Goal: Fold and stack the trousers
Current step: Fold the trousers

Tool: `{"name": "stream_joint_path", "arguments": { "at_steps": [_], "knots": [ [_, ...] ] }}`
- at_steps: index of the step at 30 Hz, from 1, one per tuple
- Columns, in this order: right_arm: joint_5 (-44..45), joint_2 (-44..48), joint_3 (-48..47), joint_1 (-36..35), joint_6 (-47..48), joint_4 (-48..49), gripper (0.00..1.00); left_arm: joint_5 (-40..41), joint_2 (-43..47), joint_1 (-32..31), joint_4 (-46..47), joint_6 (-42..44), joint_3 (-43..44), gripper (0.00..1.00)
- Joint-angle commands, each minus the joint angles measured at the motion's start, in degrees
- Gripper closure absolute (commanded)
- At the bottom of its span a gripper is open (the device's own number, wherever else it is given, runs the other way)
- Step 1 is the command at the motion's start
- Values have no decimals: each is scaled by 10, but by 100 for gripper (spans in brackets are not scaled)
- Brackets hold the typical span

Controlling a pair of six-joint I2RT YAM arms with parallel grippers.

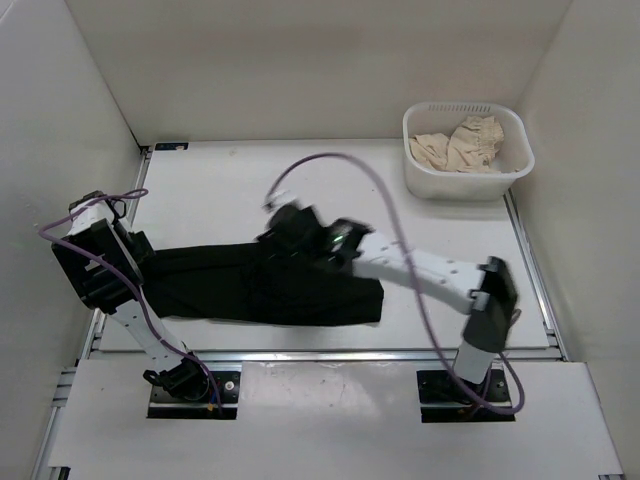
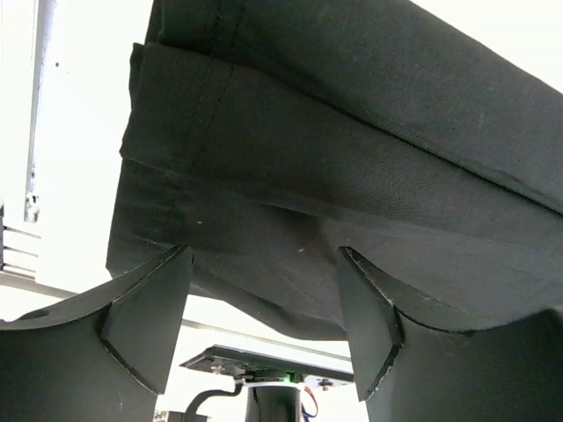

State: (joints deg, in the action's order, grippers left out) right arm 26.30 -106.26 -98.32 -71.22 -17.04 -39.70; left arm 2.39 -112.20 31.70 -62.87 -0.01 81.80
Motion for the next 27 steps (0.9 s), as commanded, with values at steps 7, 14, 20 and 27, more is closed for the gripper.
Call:
{"name": "stream_joint_path", "arguments": {
  "at_steps": [7, 14, 20, 27],
  "knots": [
    [-262, 176, 363, 361, -138, 76, 1, 4, 12, 0, -12, 0, 18, 22],
    [-343, 129, 422, 400, -127, 131, 1, 4, 12, 0, -12, 0, 18, 21],
    [-436, 109, 511, 448, -190, 204, 50, 4, 12, 0, -12, 0, 19, 21],
    [-504, 172, 527, 599, -166, 168, 100, -16, 12, 0, -32, 0, 45, 4]
  ]
}}
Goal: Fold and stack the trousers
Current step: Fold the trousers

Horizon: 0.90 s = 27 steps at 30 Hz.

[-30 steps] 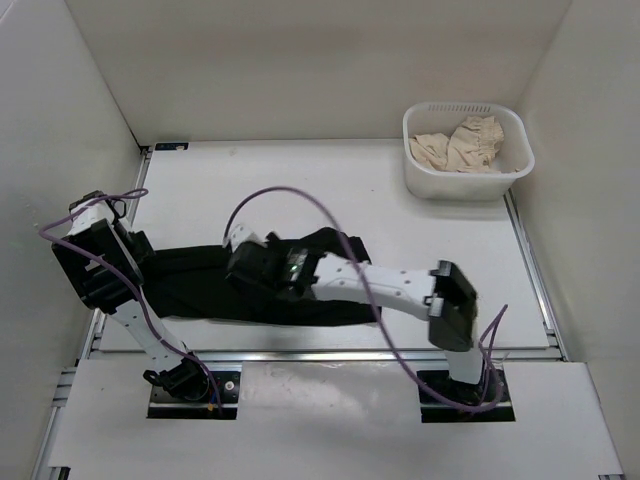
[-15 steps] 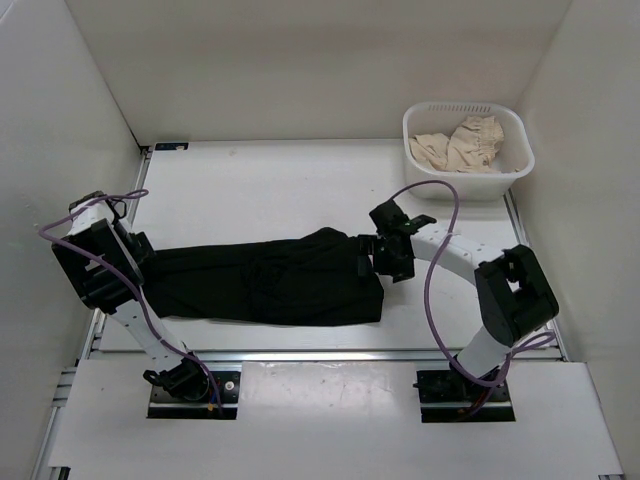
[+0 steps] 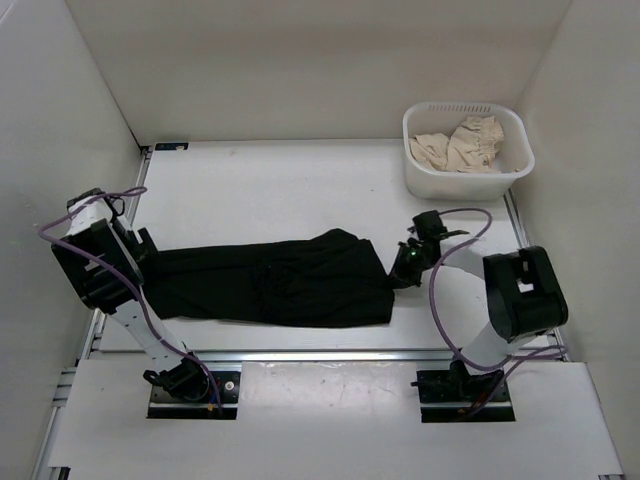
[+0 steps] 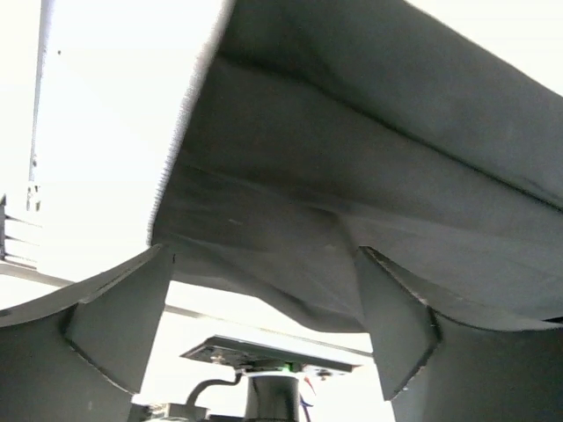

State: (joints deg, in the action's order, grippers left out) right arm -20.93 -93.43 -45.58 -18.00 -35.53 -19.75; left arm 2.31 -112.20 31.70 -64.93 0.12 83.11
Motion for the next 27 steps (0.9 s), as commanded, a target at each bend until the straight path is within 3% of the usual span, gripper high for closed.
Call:
{"name": "stream_joint_path", "arguments": {
  "at_steps": [1, 4, 7, 10, 13, 14, 17, 20, 24, 27],
  "knots": [
    [-24, 90, -8, 90, 31, -52, 100, -32, 12, 0, -22, -1, 44, 0],
    [26, 161, -86, 168, 96, -176, 100, -68, 12, 0, -40, -1, 63, 0],
    [82, 184, -210, 178, 155, -302, 100, -87, 18, -5, -48, -1, 70, 0],
    [134, 177, -311, 110, 144, -379, 100, -93, 24, -20, -48, -1, 62, 0],
    [169, 136, -386, -21, 94, -403, 100, -100, 30, -41, -48, -1, 40, 0],
    [200, 117, -406, -101, 81, -408, 100, -106, 36, -57, -48, -1, 25, 0],
    [171, -3, -496, -240, 72, -402, 100, -112, 42, -91, -36, -1, 1, 0],
    [153, -160, -637, -342, 106, -453, 100, -112, 37, -110, -36, -1, -14, 0],
    [138, -344, -793, -406, 122, -483, 100, -107, 31, -135, -24, -1, -19, 0],
    [160, -407, -853, -412, 129, -527, 100, -107, 19, -135, -24, -1, -24, 0]
  ]
}}
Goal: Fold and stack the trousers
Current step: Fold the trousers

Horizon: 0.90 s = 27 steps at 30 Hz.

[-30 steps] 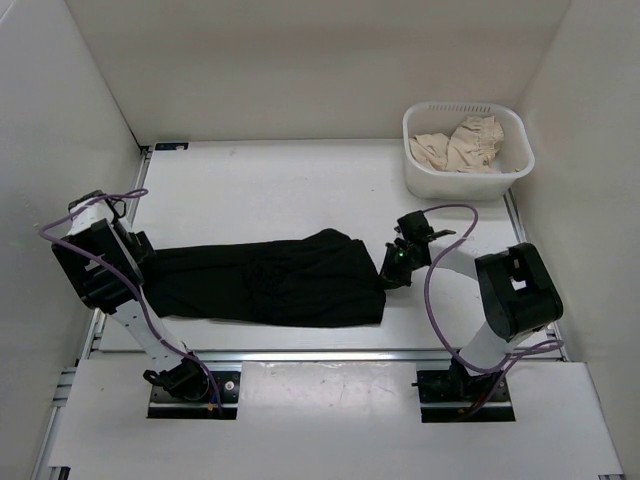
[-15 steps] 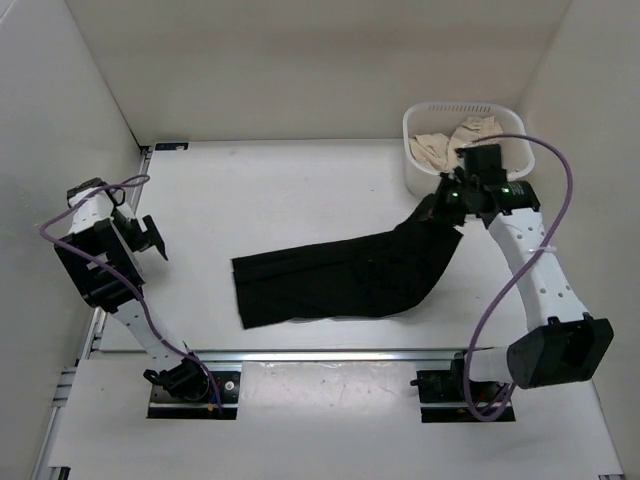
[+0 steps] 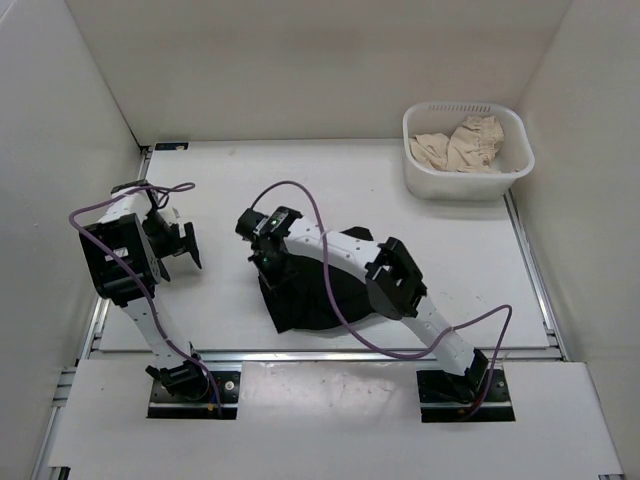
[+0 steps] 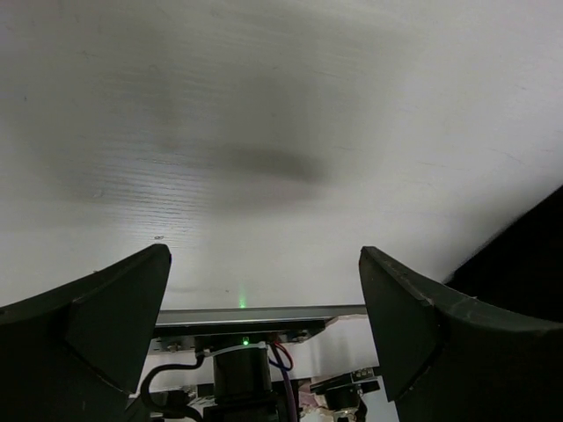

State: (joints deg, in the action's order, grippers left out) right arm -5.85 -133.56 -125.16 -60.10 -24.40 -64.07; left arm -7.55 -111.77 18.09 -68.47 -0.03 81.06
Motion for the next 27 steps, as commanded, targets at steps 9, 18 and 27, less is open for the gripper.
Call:
{"name": "stream_joint_path", "arguments": {
  "at_steps": [9, 18, 27],
  "knots": [
    [-63, -8, -27, -7, 75, -15, 56, 3, 15, -4, 11, 0, 9, 0],
    [-78, 147, -4, -47, 163, 88, 33, -4, 9, -41, -40, 0, 101, 0],
    [69, 370, 422, 63, 13, 255, 35, -27, -3, -282, -54, 0, 193, 0]
  ]
}}
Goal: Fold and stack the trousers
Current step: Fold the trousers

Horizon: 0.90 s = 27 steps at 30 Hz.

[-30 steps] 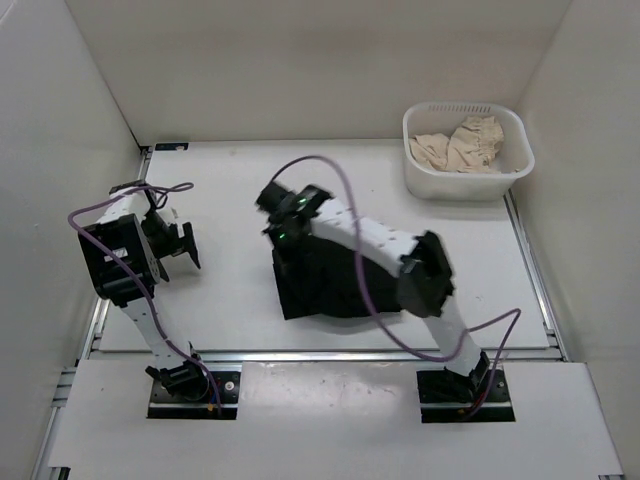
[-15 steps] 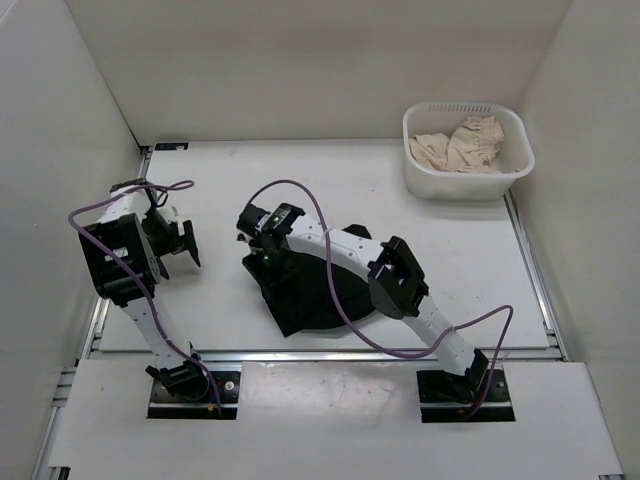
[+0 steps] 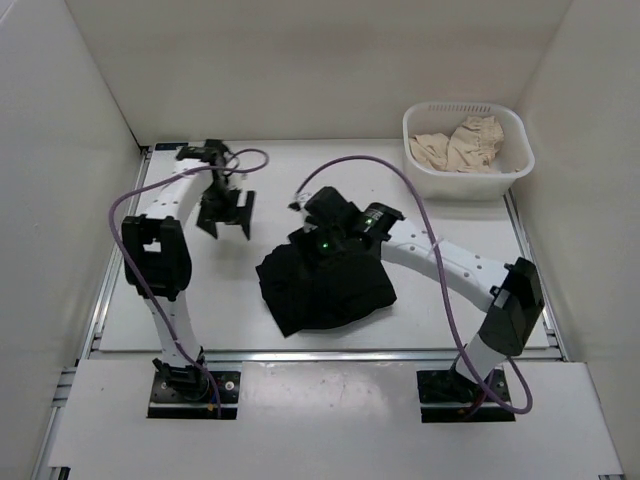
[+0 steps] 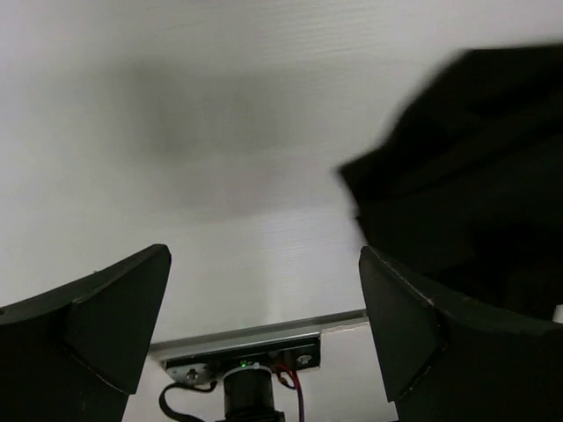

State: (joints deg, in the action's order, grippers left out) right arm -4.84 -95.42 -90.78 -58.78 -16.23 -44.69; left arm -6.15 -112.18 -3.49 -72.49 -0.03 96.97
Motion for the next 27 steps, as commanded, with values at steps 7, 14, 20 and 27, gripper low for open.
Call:
{"name": "stream_joint_path", "arguments": {
  "at_steps": [7, 14, 20, 27],
  "knots": [
    [81, -64, 140, 50, -69, 224, 93, -95, -61, -142, -13, 0, -14, 5],
    [-8, -102, 197, 32, -76, 297, 100, -129, -74, -142, 22, 0, -84, 55],
    [34, -77, 207, -52, -12, 257, 100, -114, -74, -142, 43, 0, -120, 86],
    [97, -57, 200, -131, 7, 219, 100, -54, -74, -147, 73, 0, -133, 86]
  ]
}}
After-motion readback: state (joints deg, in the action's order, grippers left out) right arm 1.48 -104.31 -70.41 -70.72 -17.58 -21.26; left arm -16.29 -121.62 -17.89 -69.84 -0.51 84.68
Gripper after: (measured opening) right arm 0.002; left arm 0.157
